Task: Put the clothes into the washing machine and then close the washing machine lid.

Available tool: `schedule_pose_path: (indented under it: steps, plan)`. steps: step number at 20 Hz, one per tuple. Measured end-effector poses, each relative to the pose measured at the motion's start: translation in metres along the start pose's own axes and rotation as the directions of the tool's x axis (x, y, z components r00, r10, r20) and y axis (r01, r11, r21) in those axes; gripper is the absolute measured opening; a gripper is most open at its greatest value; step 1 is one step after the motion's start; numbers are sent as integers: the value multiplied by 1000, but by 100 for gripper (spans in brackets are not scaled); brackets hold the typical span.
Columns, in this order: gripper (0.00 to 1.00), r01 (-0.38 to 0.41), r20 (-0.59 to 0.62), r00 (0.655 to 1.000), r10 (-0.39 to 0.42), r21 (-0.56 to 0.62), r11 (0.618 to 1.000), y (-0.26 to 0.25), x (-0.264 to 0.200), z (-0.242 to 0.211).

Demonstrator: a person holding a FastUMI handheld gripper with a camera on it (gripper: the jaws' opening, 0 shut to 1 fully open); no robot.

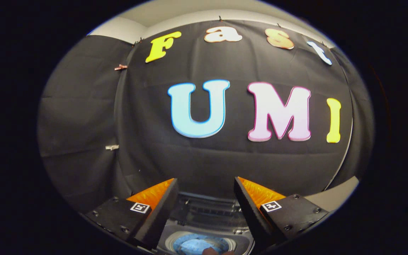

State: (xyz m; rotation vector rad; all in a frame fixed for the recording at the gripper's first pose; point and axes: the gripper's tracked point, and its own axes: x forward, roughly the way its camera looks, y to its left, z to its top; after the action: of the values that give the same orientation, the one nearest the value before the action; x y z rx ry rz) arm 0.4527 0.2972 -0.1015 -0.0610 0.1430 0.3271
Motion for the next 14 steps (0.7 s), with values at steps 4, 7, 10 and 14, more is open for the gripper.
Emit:
schedule_pose_path:
  steps: [4,7,10,14]
  plan:
    - [98,109,24,994,-109,-21,994,-28,34,23]
    - [98,163,1,987,-163,-41,986,-36,57,17]
    - [98,191,-25,981,-192,-35,981,-46,79,6]
    - [99,207,-81,974,-210,-46,977,-57,97,-23]
